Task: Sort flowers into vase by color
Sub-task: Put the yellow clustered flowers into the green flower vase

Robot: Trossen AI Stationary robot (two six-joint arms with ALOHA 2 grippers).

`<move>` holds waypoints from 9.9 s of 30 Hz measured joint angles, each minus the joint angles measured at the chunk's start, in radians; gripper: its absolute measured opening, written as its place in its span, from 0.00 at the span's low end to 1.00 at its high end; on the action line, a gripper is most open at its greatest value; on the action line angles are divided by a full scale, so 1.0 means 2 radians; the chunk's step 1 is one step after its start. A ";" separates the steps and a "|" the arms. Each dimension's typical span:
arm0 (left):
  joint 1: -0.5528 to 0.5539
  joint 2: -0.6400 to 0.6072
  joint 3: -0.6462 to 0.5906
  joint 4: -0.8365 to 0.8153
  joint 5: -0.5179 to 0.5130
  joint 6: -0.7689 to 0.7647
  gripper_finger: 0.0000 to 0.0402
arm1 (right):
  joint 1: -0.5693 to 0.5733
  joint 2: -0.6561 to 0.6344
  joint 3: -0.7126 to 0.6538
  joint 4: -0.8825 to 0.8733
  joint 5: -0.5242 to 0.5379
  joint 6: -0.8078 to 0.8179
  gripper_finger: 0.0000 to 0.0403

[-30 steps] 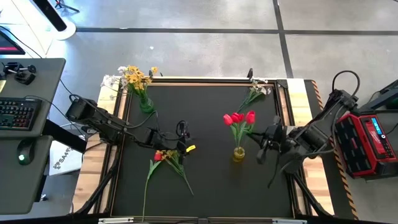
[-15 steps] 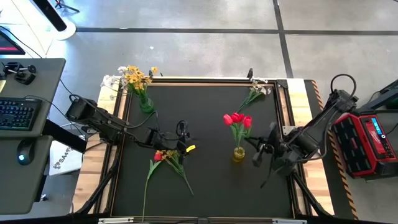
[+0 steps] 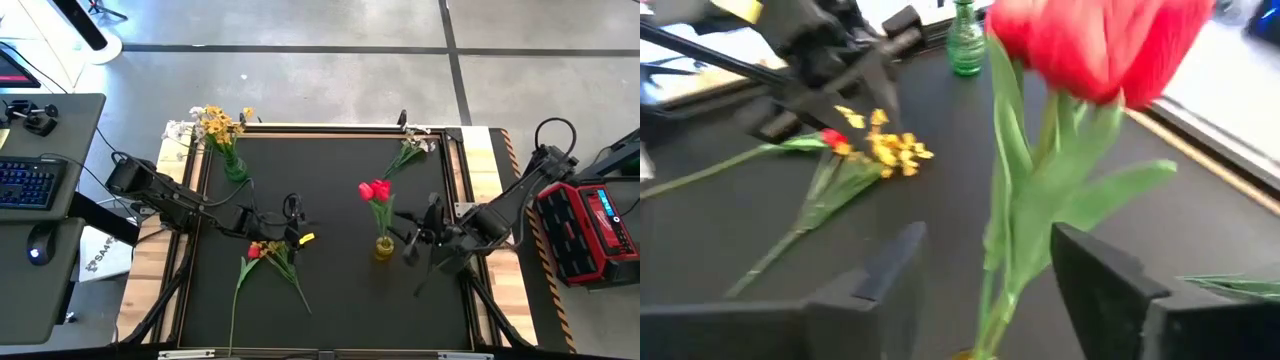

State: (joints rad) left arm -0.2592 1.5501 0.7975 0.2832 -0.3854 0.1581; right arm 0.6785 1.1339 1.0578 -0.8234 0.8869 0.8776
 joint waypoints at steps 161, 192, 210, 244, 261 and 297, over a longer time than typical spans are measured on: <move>0.008 0.150 0.157 -0.519 0.180 -0.741 0.60 | -0.375 -0.024 0.076 0.193 -0.171 -0.516 0.51; -0.081 -0.114 0.132 -0.501 -0.241 -0.513 0.01 | -0.333 -0.024 0.075 0.419 -0.479 -0.553 0.51; 0.059 -0.319 -0.125 0.112 -0.009 0.064 0.00 | -0.060 0.115 0.075 0.369 -0.161 -0.468 0.51; 0.035 -0.440 -0.124 -0.265 -0.543 -0.151 0.00 | -0.105 0.150 -0.154 0.588 -0.060 -0.347 0.51; 0.007 -0.435 -0.124 -0.262 -0.542 -0.129 0.00 | 0.032 0.063 -0.154 0.699 -0.082 -0.551 0.51; 0.056 -0.621 -0.292 0.148 -0.429 0.174 0.00 | 0.059 0.056 -0.154 0.694 -0.081 -0.600 0.51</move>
State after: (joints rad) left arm -0.1471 0.3080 0.2136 0.5801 -1.2438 0.5069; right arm 0.7958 1.2449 0.7502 0.5651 0.7258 -0.3229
